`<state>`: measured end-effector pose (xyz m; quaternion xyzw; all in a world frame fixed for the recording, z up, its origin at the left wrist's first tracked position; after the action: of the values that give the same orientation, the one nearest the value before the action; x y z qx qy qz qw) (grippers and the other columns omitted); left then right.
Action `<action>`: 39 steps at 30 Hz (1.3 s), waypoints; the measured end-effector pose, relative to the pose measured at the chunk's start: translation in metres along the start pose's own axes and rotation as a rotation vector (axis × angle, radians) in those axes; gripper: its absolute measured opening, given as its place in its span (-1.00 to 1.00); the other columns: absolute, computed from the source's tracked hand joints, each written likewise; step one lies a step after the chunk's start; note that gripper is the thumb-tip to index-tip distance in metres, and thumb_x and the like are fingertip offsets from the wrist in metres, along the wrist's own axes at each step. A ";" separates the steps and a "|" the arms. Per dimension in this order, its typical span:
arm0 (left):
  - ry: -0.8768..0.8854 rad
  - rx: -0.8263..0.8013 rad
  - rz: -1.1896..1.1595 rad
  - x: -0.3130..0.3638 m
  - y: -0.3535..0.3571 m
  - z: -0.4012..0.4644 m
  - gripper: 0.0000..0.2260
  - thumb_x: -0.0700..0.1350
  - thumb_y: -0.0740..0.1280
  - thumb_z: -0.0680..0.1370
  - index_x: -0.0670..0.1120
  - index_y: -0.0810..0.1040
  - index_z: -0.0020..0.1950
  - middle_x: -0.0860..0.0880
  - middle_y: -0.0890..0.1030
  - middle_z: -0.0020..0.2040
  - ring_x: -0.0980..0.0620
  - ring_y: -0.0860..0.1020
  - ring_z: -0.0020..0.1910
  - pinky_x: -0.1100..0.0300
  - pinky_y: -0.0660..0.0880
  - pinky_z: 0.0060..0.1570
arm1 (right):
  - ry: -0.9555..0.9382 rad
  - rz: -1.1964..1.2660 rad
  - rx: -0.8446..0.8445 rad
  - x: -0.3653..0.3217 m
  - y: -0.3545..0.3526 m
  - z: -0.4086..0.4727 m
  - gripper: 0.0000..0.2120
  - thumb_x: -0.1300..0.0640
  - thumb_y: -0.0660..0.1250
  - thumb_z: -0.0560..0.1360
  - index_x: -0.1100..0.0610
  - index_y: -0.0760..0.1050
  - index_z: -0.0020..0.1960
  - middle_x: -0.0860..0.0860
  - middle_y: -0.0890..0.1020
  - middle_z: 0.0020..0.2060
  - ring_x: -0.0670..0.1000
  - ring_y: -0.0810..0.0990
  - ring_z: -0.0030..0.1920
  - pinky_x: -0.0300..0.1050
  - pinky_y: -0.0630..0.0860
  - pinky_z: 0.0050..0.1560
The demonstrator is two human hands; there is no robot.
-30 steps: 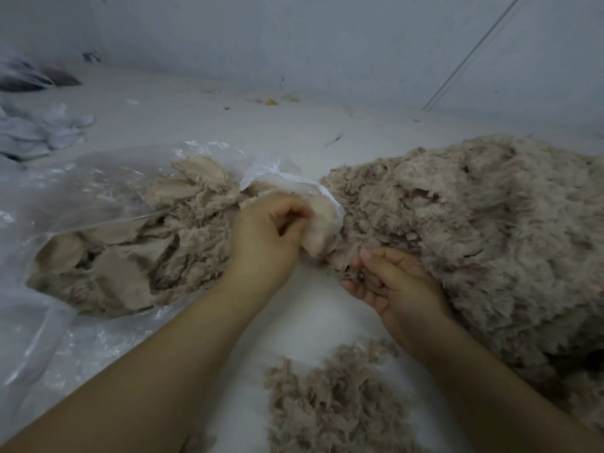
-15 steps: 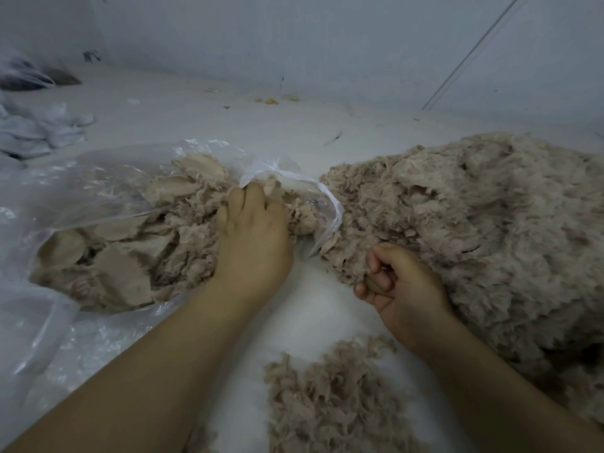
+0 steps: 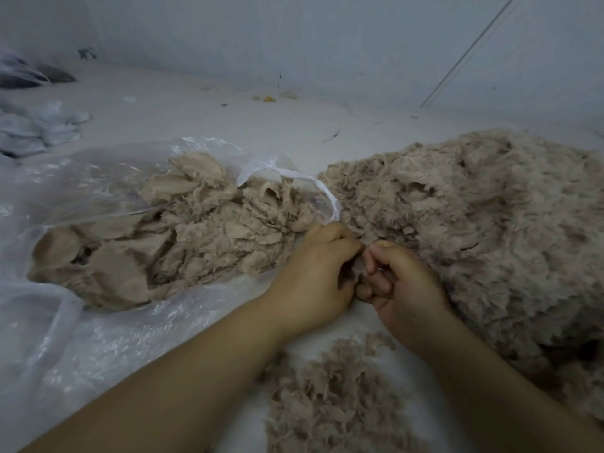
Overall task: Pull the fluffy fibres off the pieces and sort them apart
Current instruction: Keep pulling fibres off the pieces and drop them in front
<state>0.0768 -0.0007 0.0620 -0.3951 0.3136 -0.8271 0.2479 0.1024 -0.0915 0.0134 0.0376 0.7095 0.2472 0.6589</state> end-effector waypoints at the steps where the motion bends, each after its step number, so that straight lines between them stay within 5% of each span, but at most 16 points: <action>1: -0.007 0.023 -0.023 -0.002 -0.001 0.001 -0.79 -0.36 0.42 0.35 -0.14 0.60 -0.08 -0.02 0.47 -0.07 0.00 0.38 -0.06 0.22 0.34 -0.09 | -0.002 0.010 -0.005 -0.001 0.000 0.000 -0.53 0.21 0.05 0.60 0.10 0.42 -0.45 -0.04 0.24 -0.63 -0.11 0.24 -0.56 -0.24 0.33 -0.47; 12: -0.048 0.102 -0.117 -0.010 -0.004 0.001 -0.89 -0.32 0.37 0.44 -0.16 0.66 -0.20 -0.03 0.53 -0.18 0.01 0.45 -0.10 0.13 0.41 -0.07 | -0.013 -0.005 -0.050 0.000 0.003 0.001 -0.75 0.09 0.27 0.46 0.10 0.51 -0.38 -0.03 0.25 -0.60 -0.11 0.24 -0.57 -0.23 0.35 -0.48; 19: -0.235 0.238 -0.492 -0.021 -0.014 -0.003 -0.85 -0.30 0.36 0.53 -0.11 0.65 -0.18 -0.03 0.62 -0.28 0.15 0.53 -0.33 0.31 0.45 -0.30 | 0.026 -0.005 0.107 0.000 -0.003 0.003 -0.72 0.13 0.10 0.66 0.16 0.57 -0.01 0.00 0.30 -0.52 -0.13 0.25 -0.55 -0.21 0.33 -0.46; 23: -0.423 0.276 -0.742 -0.037 -0.011 -0.008 -0.83 -0.33 0.32 0.55 -0.20 0.59 -0.23 -0.23 0.56 -0.35 -0.04 0.48 -0.38 0.10 0.44 -0.34 | 0.043 0.027 0.167 0.002 -0.006 0.002 -0.75 0.19 0.11 0.66 0.19 0.46 -0.14 -0.01 0.26 -0.56 -0.13 0.22 -0.58 -0.18 0.31 -0.42; 27: -0.506 0.278 -0.868 -0.046 -0.008 -0.010 -0.88 -0.37 0.26 0.55 -0.41 0.47 -0.16 -0.24 0.52 -0.33 -0.08 0.46 -0.38 0.10 0.40 -0.39 | 0.058 -0.024 0.185 0.004 -0.007 0.002 -0.77 0.22 0.14 0.64 0.16 0.45 -0.17 -0.03 0.28 -0.57 -0.14 0.24 -0.58 -0.17 0.33 -0.38; 32: -0.535 0.259 -0.952 -0.046 -0.004 -0.010 -0.83 -0.32 0.19 0.59 -0.23 0.57 -0.08 -0.17 0.63 -0.29 -0.01 0.58 -0.36 0.14 0.43 -0.38 | 0.062 -0.001 0.181 0.004 -0.006 0.002 -0.77 0.20 0.19 0.63 0.14 0.44 -0.20 -0.04 0.28 -0.57 -0.14 0.25 -0.56 -0.24 0.37 -0.45; 39: -0.548 0.224 -1.039 -0.046 0.000 -0.009 -0.77 -0.26 0.10 0.67 -0.36 0.49 0.09 -0.20 0.64 -0.23 -0.06 0.59 -0.35 0.17 0.51 -0.40 | 0.053 -0.035 0.184 0.003 -0.005 0.001 -0.78 0.18 0.18 0.64 0.12 0.45 -0.18 -0.04 0.32 -0.57 -0.16 0.33 -0.56 -0.24 0.40 -0.43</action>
<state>0.0957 0.0322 0.0349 -0.6669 -0.0853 -0.7362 -0.0770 0.1041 -0.0948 0.0086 0.0788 0.7467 0.1705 0.6381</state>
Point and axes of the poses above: each hand's wrist, its own z-axis towards the middle knuckle, its own y-axis out of the palm, x = y × z, the point moved 8 cm from there along z, towards the middle knuckle
